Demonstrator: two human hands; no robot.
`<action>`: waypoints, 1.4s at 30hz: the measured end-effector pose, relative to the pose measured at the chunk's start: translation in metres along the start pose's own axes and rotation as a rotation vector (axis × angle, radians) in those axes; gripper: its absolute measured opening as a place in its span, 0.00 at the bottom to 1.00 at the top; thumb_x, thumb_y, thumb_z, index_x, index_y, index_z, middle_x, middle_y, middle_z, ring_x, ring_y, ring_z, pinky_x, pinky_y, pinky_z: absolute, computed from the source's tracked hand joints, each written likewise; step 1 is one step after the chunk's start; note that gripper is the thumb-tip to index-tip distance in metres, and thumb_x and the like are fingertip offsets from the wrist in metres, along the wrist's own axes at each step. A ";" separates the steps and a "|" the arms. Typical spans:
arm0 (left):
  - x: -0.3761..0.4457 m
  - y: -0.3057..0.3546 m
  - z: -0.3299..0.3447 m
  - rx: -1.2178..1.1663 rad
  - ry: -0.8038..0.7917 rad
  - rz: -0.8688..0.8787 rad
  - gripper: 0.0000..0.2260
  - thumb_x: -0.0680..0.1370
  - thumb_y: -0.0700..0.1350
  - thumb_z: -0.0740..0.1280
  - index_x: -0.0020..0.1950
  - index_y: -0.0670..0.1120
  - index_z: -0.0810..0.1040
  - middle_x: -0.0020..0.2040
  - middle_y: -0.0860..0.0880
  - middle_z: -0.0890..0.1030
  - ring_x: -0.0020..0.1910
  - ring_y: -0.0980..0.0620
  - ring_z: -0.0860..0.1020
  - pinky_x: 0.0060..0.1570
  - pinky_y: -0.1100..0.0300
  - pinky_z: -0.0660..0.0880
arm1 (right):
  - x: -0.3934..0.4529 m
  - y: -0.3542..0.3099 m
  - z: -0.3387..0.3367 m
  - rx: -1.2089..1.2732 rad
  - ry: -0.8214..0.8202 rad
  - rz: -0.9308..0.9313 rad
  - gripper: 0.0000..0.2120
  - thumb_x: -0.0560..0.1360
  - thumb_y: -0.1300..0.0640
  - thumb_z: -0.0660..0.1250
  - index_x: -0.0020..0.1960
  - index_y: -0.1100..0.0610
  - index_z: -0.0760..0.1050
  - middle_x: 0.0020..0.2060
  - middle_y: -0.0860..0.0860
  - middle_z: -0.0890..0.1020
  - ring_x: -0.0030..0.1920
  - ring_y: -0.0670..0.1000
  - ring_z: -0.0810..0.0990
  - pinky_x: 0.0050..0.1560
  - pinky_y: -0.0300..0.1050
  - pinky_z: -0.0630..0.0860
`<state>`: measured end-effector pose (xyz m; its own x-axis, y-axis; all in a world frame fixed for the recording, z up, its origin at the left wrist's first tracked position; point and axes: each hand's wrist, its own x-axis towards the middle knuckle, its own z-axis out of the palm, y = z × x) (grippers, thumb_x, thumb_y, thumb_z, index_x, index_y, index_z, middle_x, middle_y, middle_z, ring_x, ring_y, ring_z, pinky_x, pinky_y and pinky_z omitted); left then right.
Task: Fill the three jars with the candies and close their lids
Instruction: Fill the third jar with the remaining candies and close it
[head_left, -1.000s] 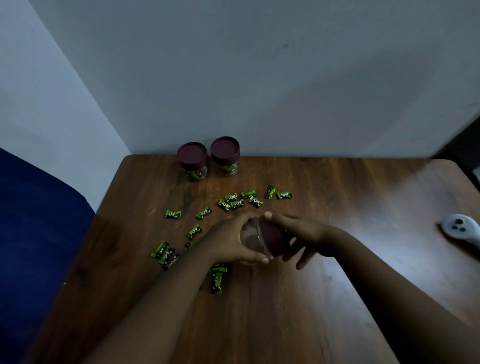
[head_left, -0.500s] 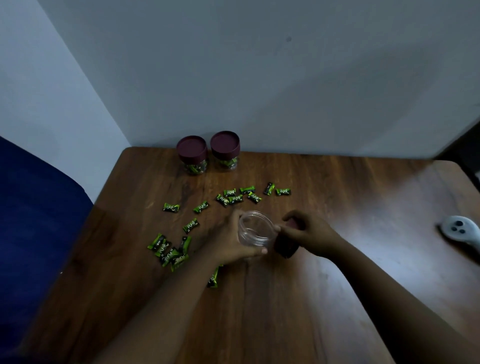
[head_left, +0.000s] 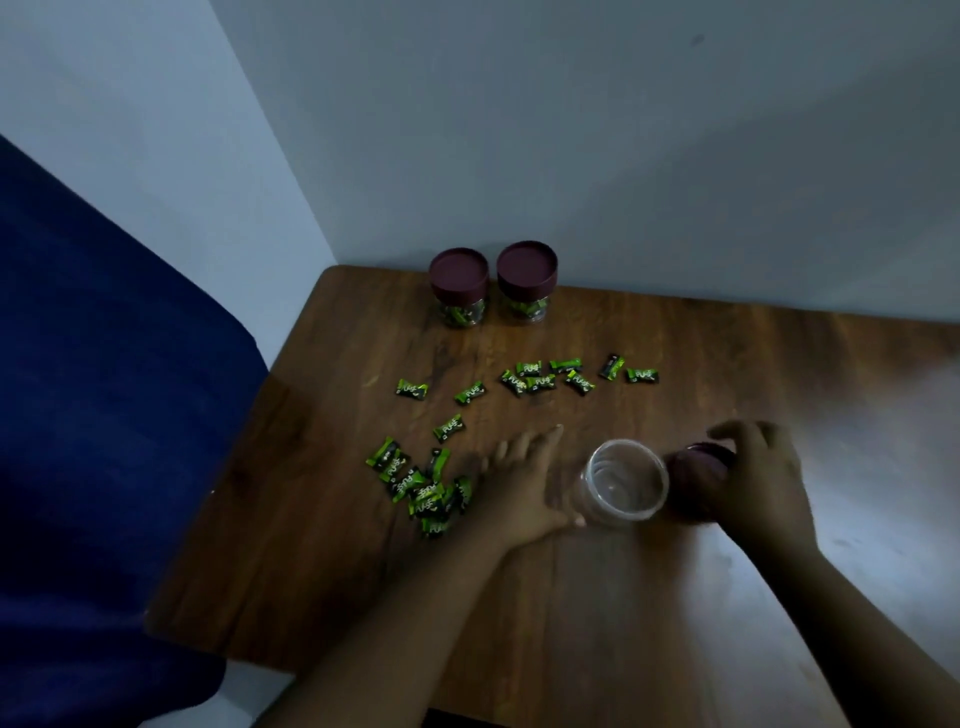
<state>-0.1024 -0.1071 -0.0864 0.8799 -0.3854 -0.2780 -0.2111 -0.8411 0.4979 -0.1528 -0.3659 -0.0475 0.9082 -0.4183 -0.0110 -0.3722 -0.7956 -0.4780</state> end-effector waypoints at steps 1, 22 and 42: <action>-0.003 -0.016 -0.009 0.006 0.035 -0.016 0.48 0.67 0.64 0.75 0.81 0.60 0.53 0.78 0.52 0.60 0.75 0.44 0.59 0.72 0.44 0.59 | -0.003 -0.022 0.002 -0.002 0.088 -0.117 0.16 0.73 0.51 0.75 0.57 0.55 0.78 0.58 0.56 0.76 0.52 0.59 0.78 0.47 0.49 0.74; -0.038 -0.155 -0.059 0.286 -0.045 0.285 0.14 0.80 0.45 0.64 0.65 0.47 0.76 0.65 0.47 0.73 0.63 0.44 0.70 0.61 0.47 0.72 | -0.061 -0.182 0.154 -0.112 -0.487 -0.249 0.23 0.75 0.42 0.69 0.63 0.53 0.68 0.55 0.56 0.72 0.51 0.62 0.79 0.49 0.57 0.79; -0.013 -0.142 -0.104 -1.029 0.091 -0.309 0.11 0.82 0.36 0.64 0.49 0.50 0.82 0.49 0.53 0.82 0.45 0.57 0.78 0.45 0.59 0.76 | -0.038 -0.211 0.141 0.452 -0.439 0.204 0.10 0.73 0.60 0.77 0.44 0.67 0.81 0.37 0.61 0.85 0.36 0.56 0.83 0.40 0.48 0.77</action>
<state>-0.0402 0.0567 -0.0682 0.8709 -0.1455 -0.4694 0.4478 -0.1584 0.8800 -0.0819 -0.1202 -0.0705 0.8571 -0.2480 -0.4515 -0.5152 -0.4169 -0.7489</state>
